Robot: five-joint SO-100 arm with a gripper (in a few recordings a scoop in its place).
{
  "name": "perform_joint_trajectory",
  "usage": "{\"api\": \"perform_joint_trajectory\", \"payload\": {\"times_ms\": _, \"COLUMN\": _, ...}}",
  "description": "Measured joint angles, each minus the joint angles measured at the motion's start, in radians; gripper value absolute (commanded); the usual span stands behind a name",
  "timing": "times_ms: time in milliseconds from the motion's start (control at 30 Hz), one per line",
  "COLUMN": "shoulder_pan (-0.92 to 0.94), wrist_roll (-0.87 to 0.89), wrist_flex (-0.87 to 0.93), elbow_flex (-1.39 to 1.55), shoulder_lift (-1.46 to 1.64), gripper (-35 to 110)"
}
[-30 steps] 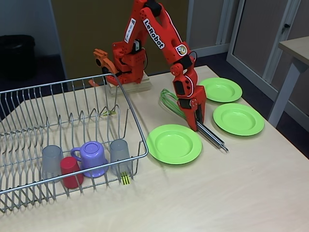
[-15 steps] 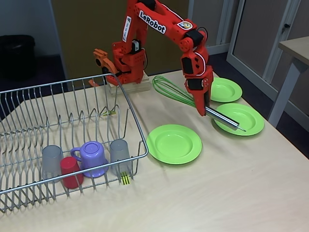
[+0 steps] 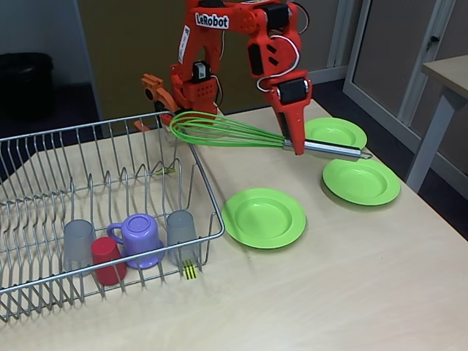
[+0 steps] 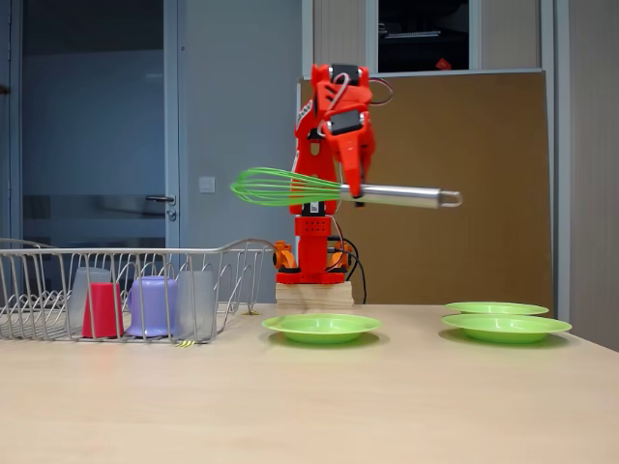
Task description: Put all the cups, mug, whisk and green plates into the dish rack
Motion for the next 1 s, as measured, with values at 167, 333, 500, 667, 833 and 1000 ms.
{"api": "perform_joint_trajectory", "payload": {"times_ms": 167, "shoulder_pan": 0.183, "wrist_roll": -0.287, "wrist_flex": 0.08, "elbow_flex": 0.003, "shoulder_lift": 0.112, "gripper": 0}}
{"api": "perform_joint_trajectory", "payload": {"times_ms": 333, "shoulder_pan": 0.374, "wrist_roll": -0.495, "wrist_flex": 0.193, "elbow_flex": 0.003, "shoulder_lift": 0.186, "gripper": 0}}
{"api": "perform_joint_trajectory", "payload": {"times_ms": 500, "shoulder_pan": 0.581, "wrist_roll": -0.643, "wrist_flex": 0.282, "elbow_flex": 0.003, "shoulder_lift": 0.219, "gripper": 0}}
{"api": "perform_joint_trajectory", "payload": {"times_ms": 667, "shoulder_pan": 0.796, "wrist_roll": -0.798, "wrist_flex": 0.316, "elbow_flex": -0.015, "shoulder_lift": 0.181, "gripper": 0}}
{"api": "perform_joint_trajectory", "payload": {"times_ms": 833, "shoulder_pan": 0.945, "wrist_roll": -0.951, "wrist_flex": 0.281, "elbow_flex": -0.031, "shoulder_lift": 0.055, "gripper": 0}}
{"api": "perform_joint_trajectory", "payload": {"times_ms": 1000, "shoulder_pan": 0.982, "wrist_roll": -1.025, "wrist_flex": 0.207, "elbow_flex": -0.021, "shoulder_lift": -0.048, "gripper": 0}}
